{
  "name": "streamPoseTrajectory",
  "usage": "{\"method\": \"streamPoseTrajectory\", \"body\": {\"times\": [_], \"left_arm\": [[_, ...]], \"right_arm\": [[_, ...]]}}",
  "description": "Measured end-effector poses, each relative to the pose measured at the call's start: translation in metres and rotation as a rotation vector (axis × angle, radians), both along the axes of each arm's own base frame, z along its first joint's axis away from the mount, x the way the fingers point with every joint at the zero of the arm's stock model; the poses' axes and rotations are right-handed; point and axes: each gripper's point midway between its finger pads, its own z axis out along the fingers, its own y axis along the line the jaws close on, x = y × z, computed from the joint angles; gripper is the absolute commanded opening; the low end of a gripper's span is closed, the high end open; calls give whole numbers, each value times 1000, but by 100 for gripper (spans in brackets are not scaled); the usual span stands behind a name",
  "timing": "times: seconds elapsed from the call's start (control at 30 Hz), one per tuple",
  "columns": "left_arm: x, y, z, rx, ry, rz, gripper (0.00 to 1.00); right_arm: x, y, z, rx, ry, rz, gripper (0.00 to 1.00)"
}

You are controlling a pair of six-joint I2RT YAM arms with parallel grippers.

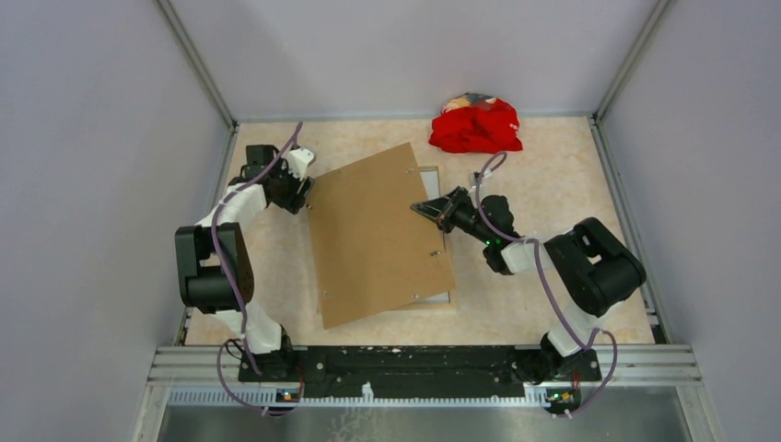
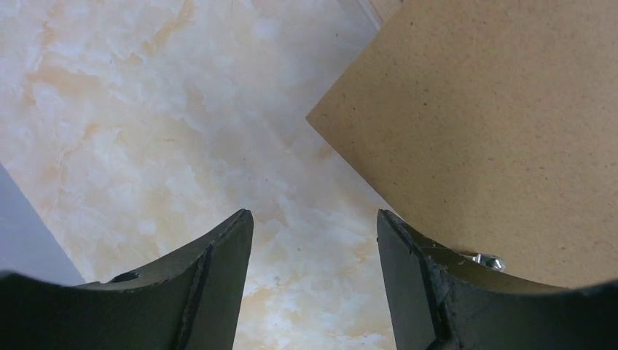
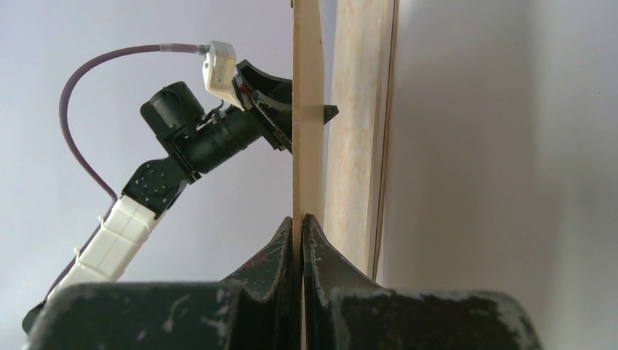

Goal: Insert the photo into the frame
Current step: Turn over the photo frame item on the photo frame.

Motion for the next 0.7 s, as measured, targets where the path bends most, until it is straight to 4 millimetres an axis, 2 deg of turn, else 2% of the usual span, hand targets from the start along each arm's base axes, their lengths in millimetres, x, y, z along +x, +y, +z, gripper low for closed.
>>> {"method": "streamPoseTrajectory", "body": {"times": [0.4,0.57,0.7], "left_arm": [[7,3,7,8,-24,17,74],[7,2,8,-1,-26,13,75],[2,-4,6,-27,-4,-8,75]], "right_arm": [[-1,0,-2,-4,8,9,0],[8,-13,-1,-8,22,-30,0],[16,-23,7,8,15,-76,0]]}}
